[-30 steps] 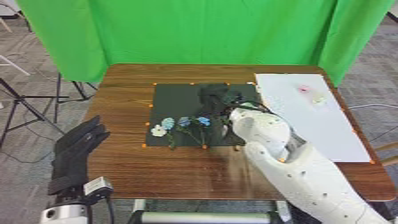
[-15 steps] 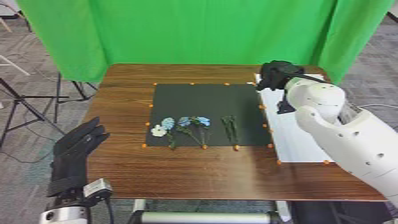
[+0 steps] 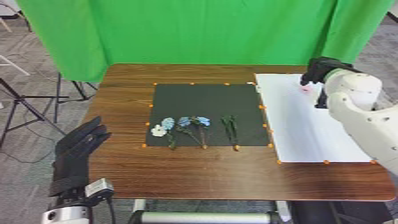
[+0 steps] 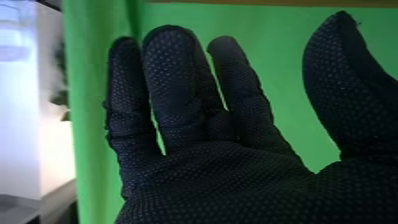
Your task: Arrange flowers
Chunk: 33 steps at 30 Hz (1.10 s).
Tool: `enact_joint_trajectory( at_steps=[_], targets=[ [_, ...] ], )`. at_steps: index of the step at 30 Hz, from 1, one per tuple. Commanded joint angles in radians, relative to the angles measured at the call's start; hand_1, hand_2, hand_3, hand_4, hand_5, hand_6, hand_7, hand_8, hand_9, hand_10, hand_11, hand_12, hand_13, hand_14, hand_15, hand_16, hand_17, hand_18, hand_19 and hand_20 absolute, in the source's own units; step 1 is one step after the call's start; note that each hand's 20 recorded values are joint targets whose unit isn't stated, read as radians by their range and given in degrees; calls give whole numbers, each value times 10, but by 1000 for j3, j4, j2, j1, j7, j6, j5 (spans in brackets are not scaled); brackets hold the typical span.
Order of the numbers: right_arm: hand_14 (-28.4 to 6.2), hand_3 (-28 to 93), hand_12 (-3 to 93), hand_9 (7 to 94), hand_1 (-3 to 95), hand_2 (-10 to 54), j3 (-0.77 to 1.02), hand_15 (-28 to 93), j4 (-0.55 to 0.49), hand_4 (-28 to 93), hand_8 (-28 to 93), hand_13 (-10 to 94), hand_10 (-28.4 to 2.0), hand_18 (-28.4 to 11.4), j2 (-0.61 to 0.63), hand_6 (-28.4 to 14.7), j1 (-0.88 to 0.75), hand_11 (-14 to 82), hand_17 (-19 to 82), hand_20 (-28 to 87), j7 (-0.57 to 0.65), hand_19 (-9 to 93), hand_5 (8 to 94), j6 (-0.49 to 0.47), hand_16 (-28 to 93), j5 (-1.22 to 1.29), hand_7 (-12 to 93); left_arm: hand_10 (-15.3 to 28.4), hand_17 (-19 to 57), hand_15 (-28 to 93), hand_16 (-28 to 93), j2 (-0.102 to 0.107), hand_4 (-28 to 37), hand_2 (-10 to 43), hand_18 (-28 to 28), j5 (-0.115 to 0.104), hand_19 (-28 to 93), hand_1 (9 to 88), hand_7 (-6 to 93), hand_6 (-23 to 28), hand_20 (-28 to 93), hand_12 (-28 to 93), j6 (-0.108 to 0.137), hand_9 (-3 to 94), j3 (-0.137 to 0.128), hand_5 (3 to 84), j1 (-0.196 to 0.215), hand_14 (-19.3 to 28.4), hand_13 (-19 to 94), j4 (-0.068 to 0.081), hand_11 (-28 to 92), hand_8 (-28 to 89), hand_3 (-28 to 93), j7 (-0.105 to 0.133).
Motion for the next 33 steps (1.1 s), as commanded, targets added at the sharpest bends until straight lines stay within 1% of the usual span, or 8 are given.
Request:
enact_joint_trajectory(
  at_steps=[1, 7, 9, 12, 19, 26, 29, 33],
  targets=[
    [-115, 878, 162, 474, 251, -12, 56, 781, 30, -262, -107, 565, -195, -212, -14, -69, -45, 187, 272, 45, 36, 883, 449, -58, 136, -12, 145, 202, -93, 672, -176, -14, -187, 29, 213, 5, 592, 270, 159, 121, 41, 74, -11, 345, 13, 428, 0, 272, 249, 0, 399, -108, 828, -4],
    [-115, 880, 161, 468, 249, -13, 102, 784, 25, -265, -104, 564, -196, -212, -26, -70, -97, 180, 272, 49, 31, 882, 444, -70, 131, -26, 141, 202, -93, 671, -176, -19, -188, 29, 213, 2, 592, 270, 160, 120, 41, 74, -12, 345, 11, 427, 1, 272, 249, 1, 400, -107, 828, -4],
    [-115, 880, 161, 467, 249, -13, 109, 785, 28, -265, -104, 563, -197, -213, -32, -70, -106, 179, 272, 50, 36, 882, 444, -82, 130, -23, 140, 202, -93, 671, -176, -24, -188, 29, 213, 9, 591, 270, 161, 120, 40, 73, -16, 346, 8, 427, 1, 272, 249, 0, 399, -107, 828, -12],
    [-114, 880, 160, 467, 249, -12, 120, 785, 29, -266, -104, 564, -197, -213, -38, -70, -121, 178, 272, 52, 43, 881, 444, -93, 127, -20, 140, 202, -93, 671, -176, -25, -189, 29, 212, 7, 591, 271, 161, 120, 41, 74, -16, 345, 14, 428, -3, 272, 249, 2, 399, -107, 827, -10],
    [-114, 881, 159, 465, 249, -13, 141, 787, 38, -267, -104, 564, -198, -213, -36, -70, -137, 172, 272, 54, 57, 880, 441, -117, 125, -22, 138, 202, -92, 671, -176, -30, -188, 29, 212, 12, 591, 271, 160, 120, 41, 74, -21, 345, 7, 428, -3, 272, 249, 0, 399, -107, 828, -17],
    [-114, 882, 157, 464, 252, -14, 159, 788, 28, -268, -104, 565, -199, -214, -34, -69, -168, 167, 274, 56, 75, 882, 440, -140, 123, -20, 139, 202, -93, 671, -176, -31, -189, 29, 213, 13, 591, 271, 161, 121, 41, 74, -23, 345, 10, 428, -4, 272, 250, 1, 399, -107, 829, -20],
    [-111, 882, 158, 482, 262, -14, 144, 791, 27, -268, -104, 576, -198, -213, -31, -69, -172, 174, 280, 57, 92, 887, 444, -128, 123, -20, 139, 203, -93, 672, -176, -32, -188, 29, 213, 14, 591, 271, 160, 121, 41, 73, -21, 345, 9, 428, -4, 272, 250, 0, 399, -107, 829, -20],
    [-98, 872, 161, 540, 309, -23, 119, 793, 27, -275, -106, 615, -181, -210, -25, -66, -177, 209, 310, 58, 124, 906, 472, -95, 126, -25, 151, 202, -93, 672, -176, -35, -188, 29, 213, 18, 591, 271, 161, 120, 41, 74, -25, 346, 8, 427, -3, 272, 250, -2, 399, -107, 829, -27]
  ],
)
